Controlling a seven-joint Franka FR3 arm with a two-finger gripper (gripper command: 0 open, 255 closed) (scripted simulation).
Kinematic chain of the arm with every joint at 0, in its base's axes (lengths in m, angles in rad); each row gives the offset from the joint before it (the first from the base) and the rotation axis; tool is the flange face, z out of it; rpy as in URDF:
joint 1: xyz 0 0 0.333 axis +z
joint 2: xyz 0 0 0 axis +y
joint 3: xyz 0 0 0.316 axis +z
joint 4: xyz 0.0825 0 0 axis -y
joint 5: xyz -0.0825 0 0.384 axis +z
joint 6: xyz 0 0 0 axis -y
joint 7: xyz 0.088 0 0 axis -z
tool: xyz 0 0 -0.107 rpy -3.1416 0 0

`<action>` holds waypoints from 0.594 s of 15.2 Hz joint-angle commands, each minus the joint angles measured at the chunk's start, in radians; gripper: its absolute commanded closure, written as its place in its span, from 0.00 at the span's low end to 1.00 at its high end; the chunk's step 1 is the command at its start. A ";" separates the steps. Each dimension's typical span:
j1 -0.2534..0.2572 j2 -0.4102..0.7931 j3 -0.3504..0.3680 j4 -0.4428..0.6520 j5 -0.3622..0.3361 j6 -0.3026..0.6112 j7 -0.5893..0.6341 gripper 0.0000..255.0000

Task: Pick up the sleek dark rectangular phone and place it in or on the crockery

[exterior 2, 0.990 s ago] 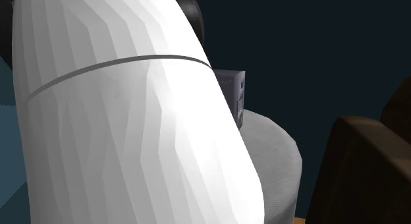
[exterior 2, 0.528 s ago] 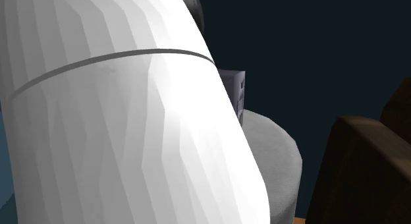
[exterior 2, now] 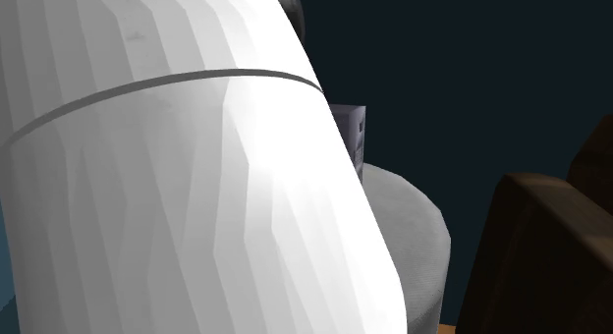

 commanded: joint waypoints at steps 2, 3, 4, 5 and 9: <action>0.001 0.007 0.001 -0.003 0.000 0.000 0.002 0.00; 0.001 0.006 0.001 -0.006 0.000 0.002 0.001 0.00; 0.001 0.005 0.001 -0.007 0.000 0.002 0.001 0.00; 0.000 0.002 0.000 -0.006 0.000 -0.001 0.000 0.00; -0.033 0.065 0.005 0.232 0.011 -0.174 0.008 0.00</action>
